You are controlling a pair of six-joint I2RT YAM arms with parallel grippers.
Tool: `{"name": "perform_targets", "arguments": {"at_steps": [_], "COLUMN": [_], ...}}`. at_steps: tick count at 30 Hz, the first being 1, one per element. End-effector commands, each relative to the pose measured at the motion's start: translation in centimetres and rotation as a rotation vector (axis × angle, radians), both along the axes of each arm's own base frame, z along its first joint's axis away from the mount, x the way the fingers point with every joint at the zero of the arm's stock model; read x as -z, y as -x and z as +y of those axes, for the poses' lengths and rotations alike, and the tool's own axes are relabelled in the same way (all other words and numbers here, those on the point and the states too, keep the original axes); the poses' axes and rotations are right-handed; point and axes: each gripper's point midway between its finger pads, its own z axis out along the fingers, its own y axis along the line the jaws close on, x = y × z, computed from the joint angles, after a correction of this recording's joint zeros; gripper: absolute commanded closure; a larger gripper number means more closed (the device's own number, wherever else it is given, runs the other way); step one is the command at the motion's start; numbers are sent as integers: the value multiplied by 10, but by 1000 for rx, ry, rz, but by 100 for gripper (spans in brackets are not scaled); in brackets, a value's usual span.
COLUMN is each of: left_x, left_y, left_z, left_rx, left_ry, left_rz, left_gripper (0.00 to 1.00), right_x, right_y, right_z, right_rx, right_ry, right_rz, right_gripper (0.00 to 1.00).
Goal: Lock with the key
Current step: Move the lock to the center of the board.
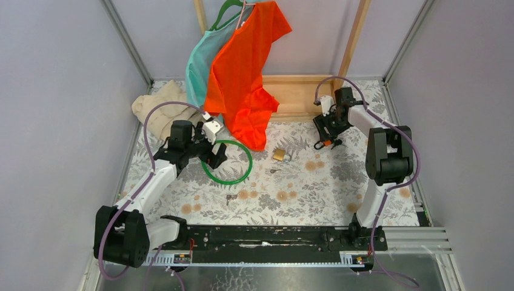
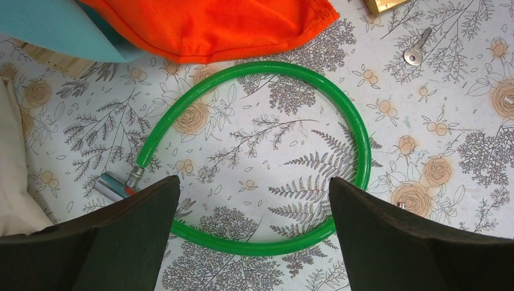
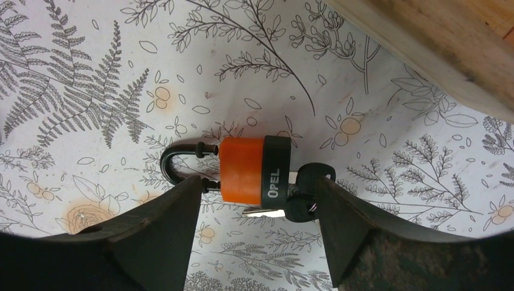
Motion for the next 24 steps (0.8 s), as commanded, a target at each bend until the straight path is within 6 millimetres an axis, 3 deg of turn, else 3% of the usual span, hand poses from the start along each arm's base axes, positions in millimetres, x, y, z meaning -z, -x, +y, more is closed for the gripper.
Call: {"name": "perform_targets", "arguments": {"at_steps": [1,24], "left_x": [-2,-3], "left_y": [1,1], "left_z": [0,-2], "left_rx": [12,16], "left_ry": [-15,-11], "left_rz": [-25,-26], "left_gripper": [0,0], "right_x": [-7,20], "right_y": [-7,10], "right_z": [4,2], "right_rx": [-21,-17], "right_ry": [-24,-11], "right_rz": [0,52], "right_gripper": [27,38]}}
